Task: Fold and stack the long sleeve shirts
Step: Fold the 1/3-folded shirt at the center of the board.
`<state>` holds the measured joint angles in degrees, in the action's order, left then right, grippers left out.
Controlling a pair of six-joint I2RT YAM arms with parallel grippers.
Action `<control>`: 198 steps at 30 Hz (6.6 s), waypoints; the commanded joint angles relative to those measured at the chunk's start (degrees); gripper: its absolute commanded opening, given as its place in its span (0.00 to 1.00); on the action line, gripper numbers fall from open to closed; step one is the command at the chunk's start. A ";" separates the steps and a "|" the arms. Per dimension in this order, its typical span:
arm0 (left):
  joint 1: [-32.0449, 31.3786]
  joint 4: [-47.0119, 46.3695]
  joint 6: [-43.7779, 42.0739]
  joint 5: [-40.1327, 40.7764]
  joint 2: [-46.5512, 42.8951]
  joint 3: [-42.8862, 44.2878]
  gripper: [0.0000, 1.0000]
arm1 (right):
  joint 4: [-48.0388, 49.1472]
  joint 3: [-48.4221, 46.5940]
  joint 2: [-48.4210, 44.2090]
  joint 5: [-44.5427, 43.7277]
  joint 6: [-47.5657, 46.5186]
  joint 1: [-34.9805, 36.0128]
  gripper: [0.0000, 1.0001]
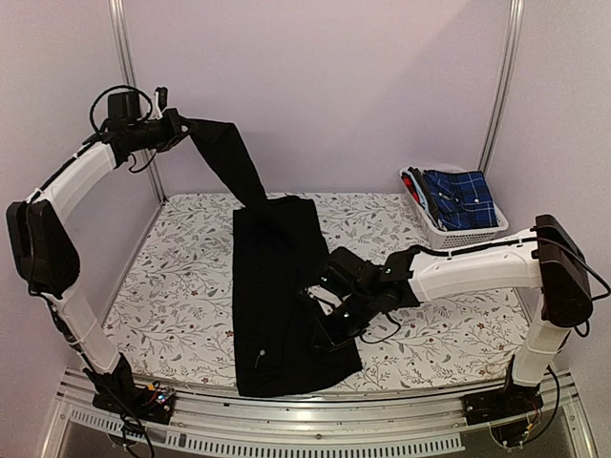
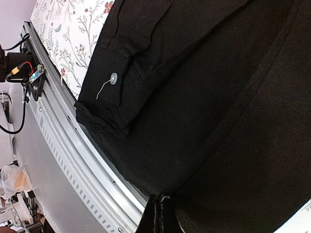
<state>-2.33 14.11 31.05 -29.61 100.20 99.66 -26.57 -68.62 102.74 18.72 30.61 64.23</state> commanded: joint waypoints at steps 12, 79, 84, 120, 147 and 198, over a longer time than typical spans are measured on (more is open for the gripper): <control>0.57 -0.93 -1.91 -3.48 -2.12 -5.45 0.00 | 4.32 1.29 3.77 3.01 -0.06 1.08 0.11; -38.99 27.30 -22.93 -11.95 16.34 -9.26 0.48 | 11.54 6.40 -5.82 -10.56 -3.04 -21.16 0.57; -38.87 22.96 -20.05 -11.67 12.36 -11.34 0.64 | 11.34 6.74 -6.18 -10.66 -2.75 -21.15 0.58; -23.22 -6.38 11.54 6.24 -16.09 -50.05 0.69 | 5.62 -3.88 0.31 -13.57 -6.07 -18.19 0.66; -20.66 -23.33 20.56 9.73 -2.76 -53.20 0.56 | 10.04 2.06 5.86 -10.98 -5.79 -20.62 0.45; -21.36 -18.75 20.03 11.89 5.01 -45.18 0.00 | 2.49 0.38 4.04 0.85 -2.47 -19.45 0.00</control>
<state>-23.62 -7.51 53.63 -18.76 105.10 51.77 -20.32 -66.78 110.32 14.39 26.74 43.66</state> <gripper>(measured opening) 0.009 0.007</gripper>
